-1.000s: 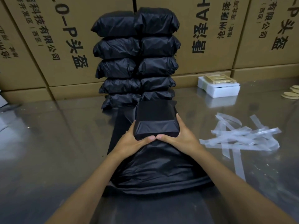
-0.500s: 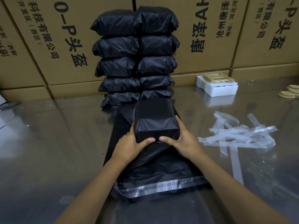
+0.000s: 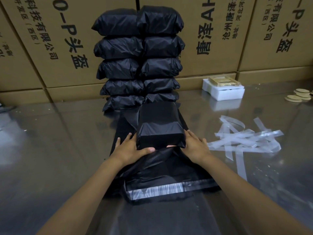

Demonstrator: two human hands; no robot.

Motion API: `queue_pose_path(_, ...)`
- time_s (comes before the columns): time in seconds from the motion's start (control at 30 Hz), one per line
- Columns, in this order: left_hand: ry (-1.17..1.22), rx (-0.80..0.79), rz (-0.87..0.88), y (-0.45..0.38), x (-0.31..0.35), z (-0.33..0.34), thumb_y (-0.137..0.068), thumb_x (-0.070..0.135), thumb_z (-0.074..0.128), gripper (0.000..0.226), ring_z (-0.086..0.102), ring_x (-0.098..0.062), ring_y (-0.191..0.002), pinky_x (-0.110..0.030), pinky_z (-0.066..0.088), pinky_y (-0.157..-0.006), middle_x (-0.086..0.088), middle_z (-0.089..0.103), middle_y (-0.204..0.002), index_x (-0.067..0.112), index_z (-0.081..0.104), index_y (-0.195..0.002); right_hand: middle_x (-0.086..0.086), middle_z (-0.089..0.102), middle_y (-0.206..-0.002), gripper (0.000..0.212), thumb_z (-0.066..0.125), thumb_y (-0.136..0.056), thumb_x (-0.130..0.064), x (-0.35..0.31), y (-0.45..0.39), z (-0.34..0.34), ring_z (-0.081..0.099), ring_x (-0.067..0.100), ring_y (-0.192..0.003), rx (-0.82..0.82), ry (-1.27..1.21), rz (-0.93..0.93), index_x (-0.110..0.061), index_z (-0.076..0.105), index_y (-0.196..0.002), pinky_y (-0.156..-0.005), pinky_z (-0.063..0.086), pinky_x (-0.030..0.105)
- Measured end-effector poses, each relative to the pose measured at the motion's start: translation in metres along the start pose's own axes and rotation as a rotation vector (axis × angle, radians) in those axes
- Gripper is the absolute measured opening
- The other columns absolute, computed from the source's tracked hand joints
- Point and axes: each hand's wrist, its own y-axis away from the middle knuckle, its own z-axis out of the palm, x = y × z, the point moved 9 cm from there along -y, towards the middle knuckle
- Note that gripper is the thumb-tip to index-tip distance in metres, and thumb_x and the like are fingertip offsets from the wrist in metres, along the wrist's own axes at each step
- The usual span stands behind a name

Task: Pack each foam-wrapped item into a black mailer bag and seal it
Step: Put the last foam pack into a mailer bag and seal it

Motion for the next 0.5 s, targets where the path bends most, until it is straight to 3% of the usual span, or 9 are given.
queue_pose_path(0.3,0.045,0.154,0.034,0.007,0.006,-0.008,-0.056,0.097,0.030,0.118,0.020,-0.016,-0.151,-0.045,0.004,-0.124,-0.001,0.043,-0.155,0.024,0.045,-0.147,-0.002,0.031,-0.163,0.085,0.042,-0.089,-0.071,-0.002,0.004,0.000,0.016,0.014,-0.154,0.045,-0.018,-0.027,-0.026,0.021,-0.159,-0.119,0.016,0.047)
queue_pose_path(0.5,0.074,0.158,0.023,0.013,0.010,-0.010,-0.067,0.086,0.040,0.104,0.029,-0.020,-0.148,-0.043,0.012,-0.124,-0.008,0.048,-0.151,0.014,0.052,-0.141,0.001,0.034,-0.162,0.070,0.046,-0.098,-0.055,0.001,0.008,-0.001,0.015,0.013,-0.154,0.058,-0.011,-0.017,-0.027,0.023,-0.158,-0.122,0.012,0.046)
